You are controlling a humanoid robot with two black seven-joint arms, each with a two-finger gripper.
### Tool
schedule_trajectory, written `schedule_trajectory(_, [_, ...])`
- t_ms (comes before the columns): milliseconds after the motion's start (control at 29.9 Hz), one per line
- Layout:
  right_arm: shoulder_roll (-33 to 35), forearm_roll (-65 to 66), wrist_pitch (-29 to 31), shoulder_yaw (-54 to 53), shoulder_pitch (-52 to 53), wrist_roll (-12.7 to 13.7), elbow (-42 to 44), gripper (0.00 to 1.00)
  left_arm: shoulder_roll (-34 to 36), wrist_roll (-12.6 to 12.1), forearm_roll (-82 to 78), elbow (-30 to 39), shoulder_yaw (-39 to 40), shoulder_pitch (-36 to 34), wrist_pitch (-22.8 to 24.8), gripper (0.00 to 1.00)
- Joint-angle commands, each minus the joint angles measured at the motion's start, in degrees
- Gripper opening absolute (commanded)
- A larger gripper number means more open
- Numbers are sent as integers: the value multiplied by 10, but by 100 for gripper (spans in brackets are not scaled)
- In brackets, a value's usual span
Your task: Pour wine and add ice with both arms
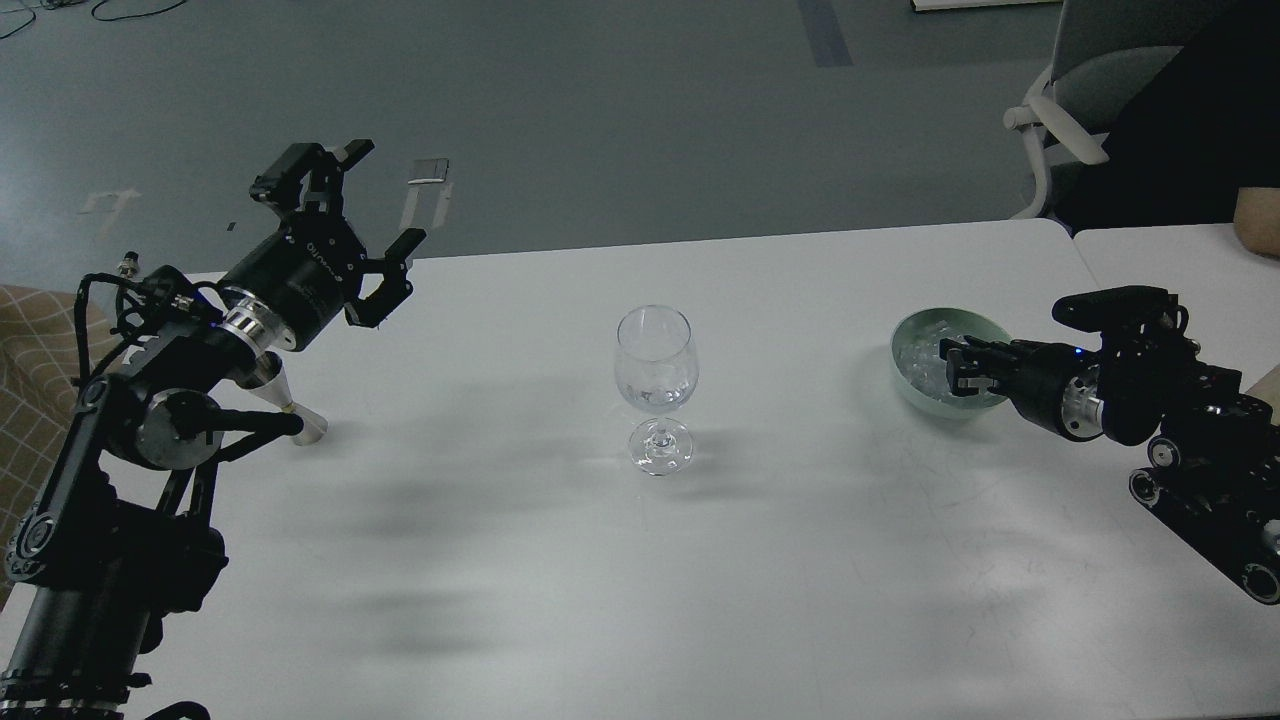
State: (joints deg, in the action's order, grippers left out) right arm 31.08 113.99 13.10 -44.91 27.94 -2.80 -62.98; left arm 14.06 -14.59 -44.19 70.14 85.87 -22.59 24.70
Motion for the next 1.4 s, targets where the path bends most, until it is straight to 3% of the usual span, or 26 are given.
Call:
schedule_trajectory(0, [1, -1, 0, 0, 1, 4, -3, 0, 0, 1, 0, 0, 0, 0, 0, 98])
schedule_trajectory(535, [56, -15, 7, -7, 66, 9, -90, 0, 1, 2, 0, -1, 0, 0, 0, 98])
schedule_trajectory(735, [64, -25, 77, -17, 127, 18, -180, 0, 0, 2, 0, -2, 0, -1, 0, 98])
schedule_trajectory(902, [37, -25, 115, -18, 169, 50, -252, 0, 0, 2, 0, -2, 0, -1, 0, 98])
schedule_trajectory(1070, [10, -24, 148, -18, 189, 53, -290, 0, 1, 2, 0, -2, -1, -3, 0, 98])
schedule_trajectory(1370, [-32, -25, 149, -18, 208, 56, -330, 0, 2, 2, 0, -3, -1, -2, 0, 98])
